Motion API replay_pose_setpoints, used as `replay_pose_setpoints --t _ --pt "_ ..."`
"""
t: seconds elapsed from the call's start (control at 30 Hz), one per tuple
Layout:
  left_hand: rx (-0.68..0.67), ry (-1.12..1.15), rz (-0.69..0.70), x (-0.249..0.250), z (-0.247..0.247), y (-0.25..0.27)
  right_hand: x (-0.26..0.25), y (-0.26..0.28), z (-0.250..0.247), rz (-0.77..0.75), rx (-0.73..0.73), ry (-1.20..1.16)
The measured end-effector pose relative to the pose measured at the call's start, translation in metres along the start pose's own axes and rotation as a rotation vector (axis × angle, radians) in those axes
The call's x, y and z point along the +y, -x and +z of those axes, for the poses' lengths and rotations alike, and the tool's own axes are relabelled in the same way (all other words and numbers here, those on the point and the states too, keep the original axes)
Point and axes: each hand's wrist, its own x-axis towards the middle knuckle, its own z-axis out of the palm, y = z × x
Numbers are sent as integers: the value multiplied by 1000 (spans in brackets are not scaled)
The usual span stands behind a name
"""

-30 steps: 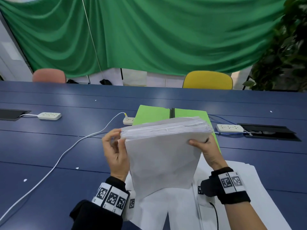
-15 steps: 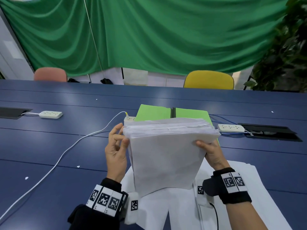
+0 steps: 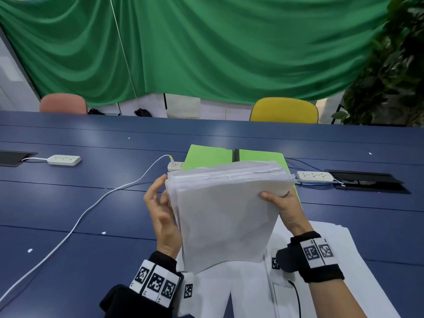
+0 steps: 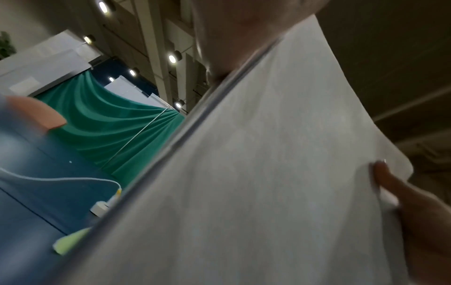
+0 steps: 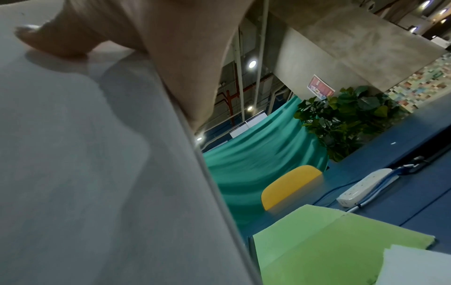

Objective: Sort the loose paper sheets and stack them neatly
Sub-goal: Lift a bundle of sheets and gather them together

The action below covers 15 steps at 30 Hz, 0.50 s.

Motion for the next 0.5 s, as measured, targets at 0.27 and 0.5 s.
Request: replay_pose_setpoints --t 0.27,0.5 --pt "-101 -143 -164 -12 -8 4 0 2 6 33 -52 14" --pt "-48 -144 -175 -5 5 -10 -10 -5 20 -85 85 54"
